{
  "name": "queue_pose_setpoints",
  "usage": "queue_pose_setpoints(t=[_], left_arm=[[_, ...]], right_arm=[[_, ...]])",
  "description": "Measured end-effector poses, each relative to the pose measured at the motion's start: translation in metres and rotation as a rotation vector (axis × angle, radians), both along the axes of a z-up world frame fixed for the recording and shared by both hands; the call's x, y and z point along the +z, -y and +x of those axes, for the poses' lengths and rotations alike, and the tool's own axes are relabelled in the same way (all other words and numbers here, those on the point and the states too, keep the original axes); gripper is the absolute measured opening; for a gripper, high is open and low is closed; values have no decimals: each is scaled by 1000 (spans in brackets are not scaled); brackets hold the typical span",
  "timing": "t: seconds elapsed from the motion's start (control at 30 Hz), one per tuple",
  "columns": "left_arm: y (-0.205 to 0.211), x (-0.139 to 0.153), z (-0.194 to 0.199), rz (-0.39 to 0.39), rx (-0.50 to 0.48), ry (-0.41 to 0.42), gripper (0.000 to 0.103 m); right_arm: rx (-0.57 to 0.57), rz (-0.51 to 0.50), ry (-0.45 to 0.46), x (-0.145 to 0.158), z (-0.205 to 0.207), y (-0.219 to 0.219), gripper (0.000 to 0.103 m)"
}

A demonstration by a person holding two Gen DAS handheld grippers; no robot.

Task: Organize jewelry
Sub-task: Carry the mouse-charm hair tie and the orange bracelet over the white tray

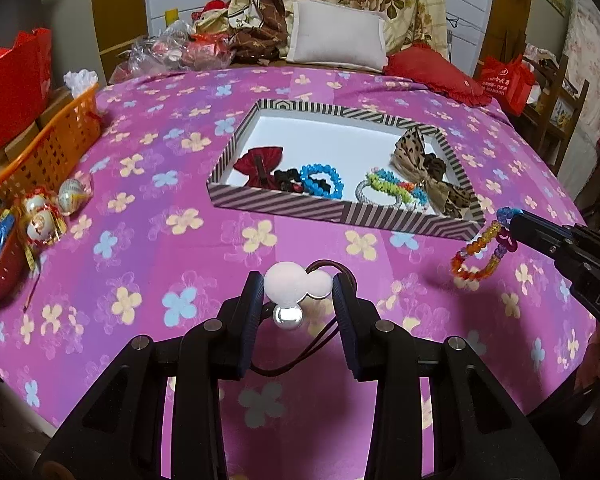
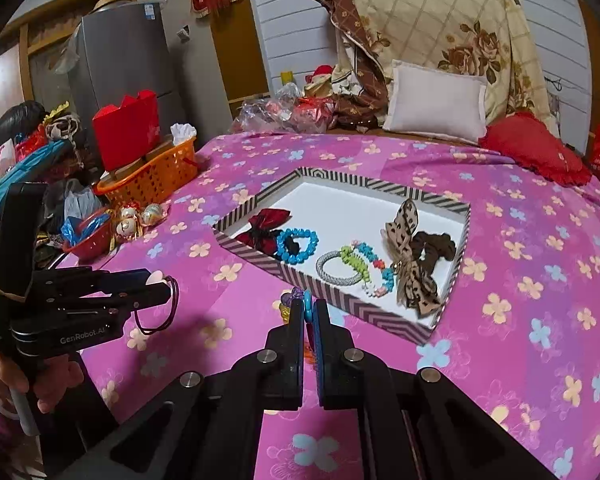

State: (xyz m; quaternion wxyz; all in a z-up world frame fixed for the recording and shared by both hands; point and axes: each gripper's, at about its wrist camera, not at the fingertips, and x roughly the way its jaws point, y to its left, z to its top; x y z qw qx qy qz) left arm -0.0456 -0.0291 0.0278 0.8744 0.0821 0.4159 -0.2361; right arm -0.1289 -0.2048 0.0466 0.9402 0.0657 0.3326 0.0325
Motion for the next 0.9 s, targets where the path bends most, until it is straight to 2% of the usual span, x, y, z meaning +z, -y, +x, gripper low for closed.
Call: queue_pose_setpoints(t=[0.33, 0.9], left_arm=[[10, 7, 5, 5, 6, 15, 34], [25, 6, 23, 19, 21, 12, 34]], right_arm=[[-1, -11, 2, 8, 4, 6, 4], [3, -21, -25, 4, 22, 15, 4]])
